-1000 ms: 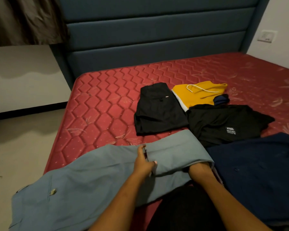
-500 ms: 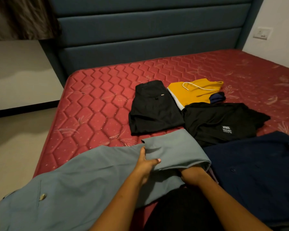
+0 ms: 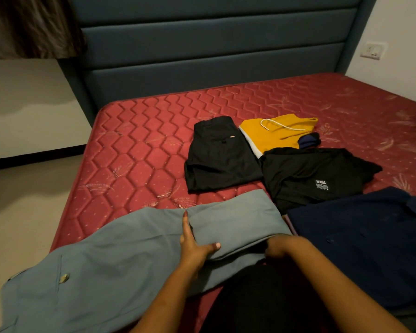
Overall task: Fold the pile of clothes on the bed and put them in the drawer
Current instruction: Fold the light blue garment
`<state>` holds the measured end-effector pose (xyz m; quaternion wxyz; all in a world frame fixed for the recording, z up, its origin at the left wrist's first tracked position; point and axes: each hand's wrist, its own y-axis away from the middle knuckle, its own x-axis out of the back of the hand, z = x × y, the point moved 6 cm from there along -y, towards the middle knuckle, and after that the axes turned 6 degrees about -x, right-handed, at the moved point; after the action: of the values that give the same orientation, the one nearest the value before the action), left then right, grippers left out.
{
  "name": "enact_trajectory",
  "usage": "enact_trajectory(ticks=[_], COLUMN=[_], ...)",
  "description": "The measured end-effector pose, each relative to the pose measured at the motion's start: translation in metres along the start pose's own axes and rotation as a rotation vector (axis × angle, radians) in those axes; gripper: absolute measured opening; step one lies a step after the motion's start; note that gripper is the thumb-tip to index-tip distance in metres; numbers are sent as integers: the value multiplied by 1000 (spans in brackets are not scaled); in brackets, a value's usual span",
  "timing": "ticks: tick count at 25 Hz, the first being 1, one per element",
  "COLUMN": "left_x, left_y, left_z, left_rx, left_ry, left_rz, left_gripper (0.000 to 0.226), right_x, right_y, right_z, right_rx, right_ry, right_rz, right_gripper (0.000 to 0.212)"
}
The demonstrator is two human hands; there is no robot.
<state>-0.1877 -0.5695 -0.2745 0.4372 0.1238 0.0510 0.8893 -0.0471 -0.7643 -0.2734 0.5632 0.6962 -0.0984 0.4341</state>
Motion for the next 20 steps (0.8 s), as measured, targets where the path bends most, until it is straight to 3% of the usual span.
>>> enact_trajectory(ticks=[2, 3, 4, 6, 8, 10, 12, 20], left_x=[2, 4, 5, -1, -18, -32, -33, -20], left_y=[7, 12, 15, 14, 5, -2, -3, -19], left_z=[9, 16, 25, 40, 44, 30, 1, -19], left_rx=[-67, -135, -208, -276, -288, -332, -264, -136], left_ry=[-115, -170, -234, -432, -749, -1060, -1173, -1195], left_rz=[71, 139, 214, 263, 91, -170, -374, -406], left_gripper=[111, 96, 79, 56, 61, 74, 86, 116], right_x=[20, 33, 50, 78, 72, 40, 17, 15], right_y=[24, 31, 33, 28, 19, -8, -29, -48], right_z=[-1, -8, -19, -52, -81, -76, -49, -9], right_rx=[-41, -29, 14, 210, 407, 316, 158, -99], right_ry=[46, -25, -110, -247, -349, -183, -29, -157], right_rz=[-276, -299, -211, 128, 312, 307, 335, 581], right_gripper=[41, 36, 34, 38, 51, 60, 63, 72])
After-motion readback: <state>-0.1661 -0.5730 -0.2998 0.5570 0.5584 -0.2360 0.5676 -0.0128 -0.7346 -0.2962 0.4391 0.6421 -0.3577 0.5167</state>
